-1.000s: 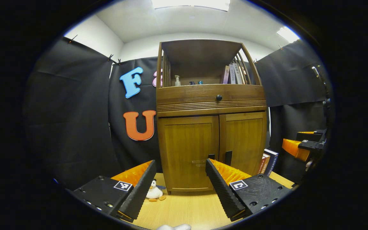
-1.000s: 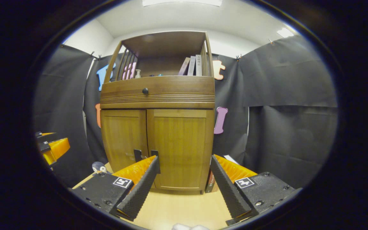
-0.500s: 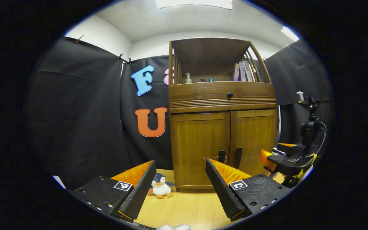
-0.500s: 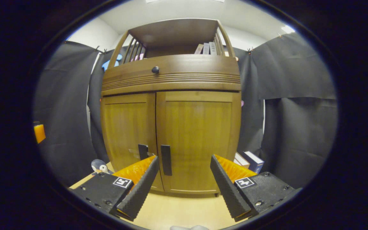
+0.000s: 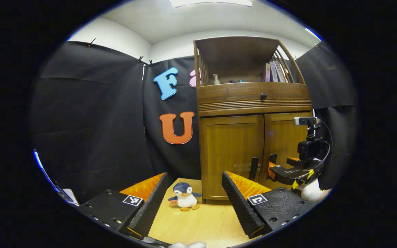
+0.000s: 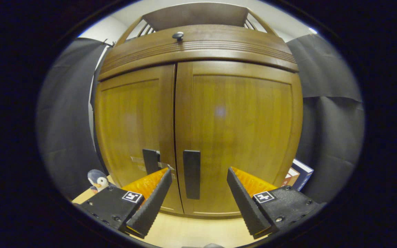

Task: Open the right door of the double-door shoe cabinet with the right hand, and open the left door with the left hand.

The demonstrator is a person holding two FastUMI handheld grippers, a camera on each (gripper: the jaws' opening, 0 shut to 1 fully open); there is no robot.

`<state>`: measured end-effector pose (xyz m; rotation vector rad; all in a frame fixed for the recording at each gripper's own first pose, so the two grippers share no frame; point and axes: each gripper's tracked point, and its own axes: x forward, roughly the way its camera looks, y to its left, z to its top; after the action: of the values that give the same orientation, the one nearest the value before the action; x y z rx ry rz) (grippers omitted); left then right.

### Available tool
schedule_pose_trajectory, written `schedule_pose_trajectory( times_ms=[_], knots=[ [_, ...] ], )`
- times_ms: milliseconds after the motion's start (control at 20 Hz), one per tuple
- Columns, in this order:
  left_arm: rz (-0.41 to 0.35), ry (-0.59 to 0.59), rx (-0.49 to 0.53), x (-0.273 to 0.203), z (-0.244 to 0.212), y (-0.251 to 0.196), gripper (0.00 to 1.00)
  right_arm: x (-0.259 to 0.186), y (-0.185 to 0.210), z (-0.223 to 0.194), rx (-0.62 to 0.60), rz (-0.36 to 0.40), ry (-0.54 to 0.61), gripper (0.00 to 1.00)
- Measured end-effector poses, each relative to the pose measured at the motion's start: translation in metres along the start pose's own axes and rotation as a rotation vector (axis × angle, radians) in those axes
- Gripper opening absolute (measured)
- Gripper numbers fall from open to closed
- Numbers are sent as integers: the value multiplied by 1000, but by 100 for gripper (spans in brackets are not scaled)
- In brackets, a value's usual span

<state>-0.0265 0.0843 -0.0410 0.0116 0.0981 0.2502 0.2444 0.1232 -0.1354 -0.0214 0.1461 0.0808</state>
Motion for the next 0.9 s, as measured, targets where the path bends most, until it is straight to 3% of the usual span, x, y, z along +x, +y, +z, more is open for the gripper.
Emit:
schedule_pose_trajectory(
  times_ms=[300,500,600,750,900],
  knots=[
    [16,16,-2,2,-3,0,95,44,8,-18,18,15,45,94],
    [7,24,-11,4,-7,-4,95,50,4,-17,24,-10,41,82],
    [7,24,-14,6,-7,-3,94,54,7,-18,39,0,50,70],
    [6,23,-30,7,-6,-2,94,53,10,-18,25,-16,53,38],
    [1,22,-37,6,-7,0,94,48,11,-20,32,-13,68,34]
  ],
)
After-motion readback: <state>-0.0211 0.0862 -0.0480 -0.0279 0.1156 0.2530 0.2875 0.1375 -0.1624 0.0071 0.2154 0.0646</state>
